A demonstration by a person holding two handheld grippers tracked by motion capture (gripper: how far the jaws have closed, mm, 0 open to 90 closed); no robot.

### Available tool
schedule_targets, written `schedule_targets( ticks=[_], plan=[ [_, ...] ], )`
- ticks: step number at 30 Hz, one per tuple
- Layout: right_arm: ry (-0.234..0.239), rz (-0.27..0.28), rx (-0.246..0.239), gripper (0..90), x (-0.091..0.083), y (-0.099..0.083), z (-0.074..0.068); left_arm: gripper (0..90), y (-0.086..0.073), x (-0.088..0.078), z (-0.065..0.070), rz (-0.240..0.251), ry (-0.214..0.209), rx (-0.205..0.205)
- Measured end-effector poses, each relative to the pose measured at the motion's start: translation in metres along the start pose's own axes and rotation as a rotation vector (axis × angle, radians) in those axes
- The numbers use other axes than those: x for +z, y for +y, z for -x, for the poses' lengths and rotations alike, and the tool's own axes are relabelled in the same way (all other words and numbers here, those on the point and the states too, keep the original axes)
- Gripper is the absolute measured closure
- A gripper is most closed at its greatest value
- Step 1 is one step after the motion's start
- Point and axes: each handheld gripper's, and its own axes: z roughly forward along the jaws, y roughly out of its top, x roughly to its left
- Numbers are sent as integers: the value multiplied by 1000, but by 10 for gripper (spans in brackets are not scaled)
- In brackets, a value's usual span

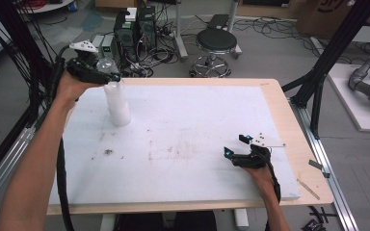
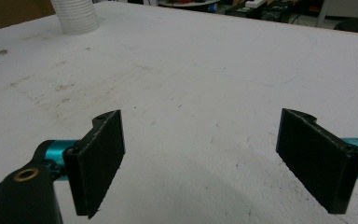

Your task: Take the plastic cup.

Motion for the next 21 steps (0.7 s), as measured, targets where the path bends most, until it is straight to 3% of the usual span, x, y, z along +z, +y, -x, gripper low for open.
schedule_targets(
  ticks=[3, 9, 13, 16, 21],
  plan=[
    [1, -1, 1, 152, 0, 0, 0, 378, 20, -16, 6, 14, 1, 19],
    [1, -5, 12, 152, 1, 0, 1, 385, 35, -30, 14, 26, -2, 40],
    [-8, 0, 11, 152, 0, 0, 1, 385, 35, -32, 17, 8, -7, 45],
    [-4, 2, 14, 152, 1, 0, 2, 386, 34, -35, 21, 20, -22, 44],
    [2, -22, 25, 152, 2, 1, 2, 388, 25, -37, 40, 37, -86, 77]
  ],
)
